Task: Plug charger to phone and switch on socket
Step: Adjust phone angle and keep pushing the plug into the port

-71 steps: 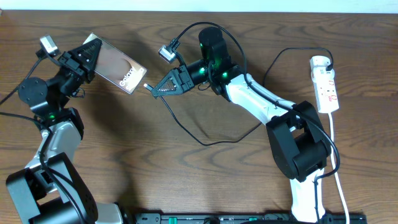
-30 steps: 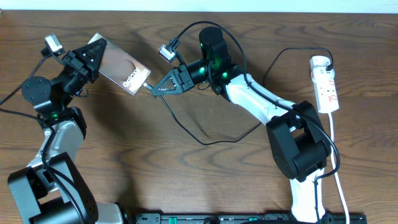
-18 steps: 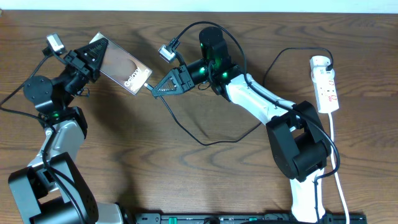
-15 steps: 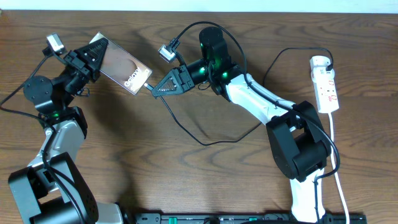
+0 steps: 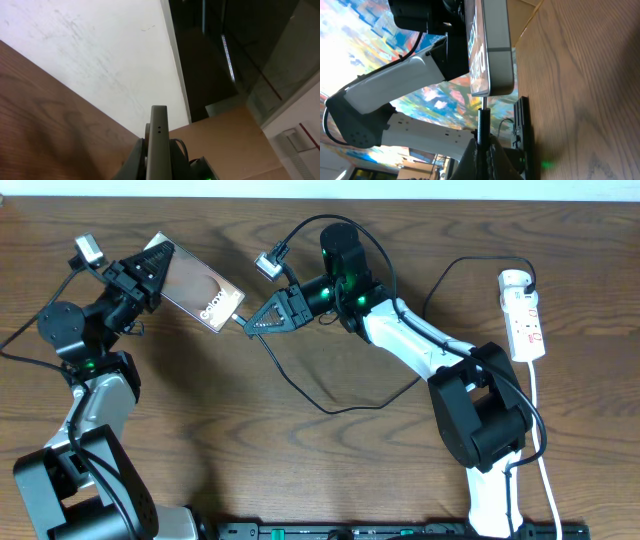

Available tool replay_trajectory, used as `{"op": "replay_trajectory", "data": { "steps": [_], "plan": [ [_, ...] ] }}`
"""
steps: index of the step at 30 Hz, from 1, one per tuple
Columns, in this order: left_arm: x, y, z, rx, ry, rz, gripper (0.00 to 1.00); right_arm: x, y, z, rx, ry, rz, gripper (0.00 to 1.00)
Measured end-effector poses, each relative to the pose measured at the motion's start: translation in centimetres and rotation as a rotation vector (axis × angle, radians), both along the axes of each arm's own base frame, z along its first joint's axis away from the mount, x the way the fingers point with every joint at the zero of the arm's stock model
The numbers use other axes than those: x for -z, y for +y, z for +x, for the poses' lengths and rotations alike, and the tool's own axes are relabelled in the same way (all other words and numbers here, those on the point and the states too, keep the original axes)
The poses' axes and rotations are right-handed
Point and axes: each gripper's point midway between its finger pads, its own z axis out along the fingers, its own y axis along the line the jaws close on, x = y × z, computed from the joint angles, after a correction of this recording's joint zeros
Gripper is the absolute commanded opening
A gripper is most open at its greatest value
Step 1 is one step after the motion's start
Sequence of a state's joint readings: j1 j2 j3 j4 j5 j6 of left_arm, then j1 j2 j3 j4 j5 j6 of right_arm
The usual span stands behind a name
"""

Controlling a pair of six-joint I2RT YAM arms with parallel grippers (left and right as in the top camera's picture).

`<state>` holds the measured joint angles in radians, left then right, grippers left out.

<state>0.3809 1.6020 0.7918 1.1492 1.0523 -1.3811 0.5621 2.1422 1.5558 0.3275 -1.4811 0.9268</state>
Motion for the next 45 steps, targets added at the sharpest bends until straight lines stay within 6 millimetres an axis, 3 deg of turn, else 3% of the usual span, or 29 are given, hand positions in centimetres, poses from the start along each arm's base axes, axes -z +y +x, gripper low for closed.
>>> {"op": "replay_trajectory", "data": {
  "steps": [41,42,43,45],
  "plan": [
    [-0.2,-2.6,0.1,0.054,-0.008,-0.002,0.07,-0.5,-1.0,-0.3,-0.048,-0.006,0.024,0.01],
    [-0.3,-2.7,0.2,0.052,-0.009,-0.002,0.07,-0.5,-1.0,-0.2,-0.047,-0.006,0.023,0.03],
    [-0.3,-2.7,0.2,0.052,-0.009,-0.002,0.07,-0.5,-1.0,-0.2,-0.047,-0.005,0.023,0.12],
    [-0.2,-2.8,0.1,0.060,-0.009,0.001,0.07,-0.5,-0.9,0.0,-0.034,-0.008,0.021,0.36]
  ]
}}
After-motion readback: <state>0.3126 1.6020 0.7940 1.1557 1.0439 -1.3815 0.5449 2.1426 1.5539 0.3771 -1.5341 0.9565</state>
